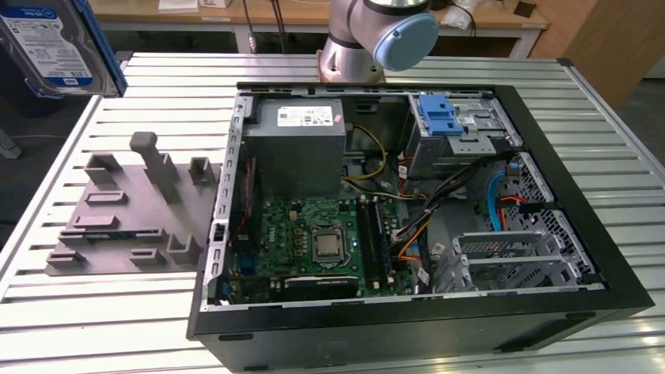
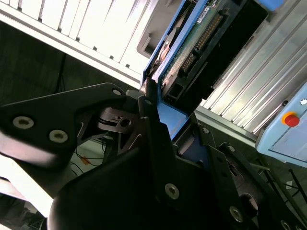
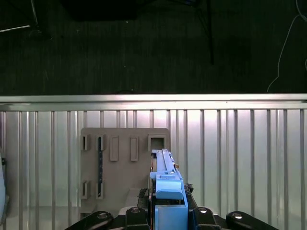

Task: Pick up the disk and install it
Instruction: 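Pick up the disk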

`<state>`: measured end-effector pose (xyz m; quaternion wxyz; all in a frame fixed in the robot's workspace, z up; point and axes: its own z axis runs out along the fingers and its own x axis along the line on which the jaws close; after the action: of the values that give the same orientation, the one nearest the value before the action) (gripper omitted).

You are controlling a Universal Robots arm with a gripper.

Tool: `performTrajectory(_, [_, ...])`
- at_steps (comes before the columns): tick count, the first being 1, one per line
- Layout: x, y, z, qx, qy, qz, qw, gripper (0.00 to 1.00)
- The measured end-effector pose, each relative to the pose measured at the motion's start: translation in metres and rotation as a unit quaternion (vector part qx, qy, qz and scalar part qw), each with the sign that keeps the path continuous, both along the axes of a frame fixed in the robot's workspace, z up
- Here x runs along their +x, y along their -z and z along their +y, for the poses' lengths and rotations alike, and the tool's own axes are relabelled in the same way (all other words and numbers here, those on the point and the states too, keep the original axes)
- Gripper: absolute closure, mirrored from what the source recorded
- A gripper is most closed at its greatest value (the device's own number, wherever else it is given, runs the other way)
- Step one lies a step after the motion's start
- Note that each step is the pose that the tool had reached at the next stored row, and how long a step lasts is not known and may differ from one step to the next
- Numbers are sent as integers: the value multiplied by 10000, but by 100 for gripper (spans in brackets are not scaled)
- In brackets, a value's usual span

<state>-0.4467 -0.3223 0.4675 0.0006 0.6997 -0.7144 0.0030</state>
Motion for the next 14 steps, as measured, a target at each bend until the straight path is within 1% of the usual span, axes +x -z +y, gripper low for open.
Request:
performTrajectory(3, [0, -49, 0, 0, 0, 1, 10000, 64])
performTrajectory(14, [0, -186, 0, 0, 0, 1, 10000, 64])
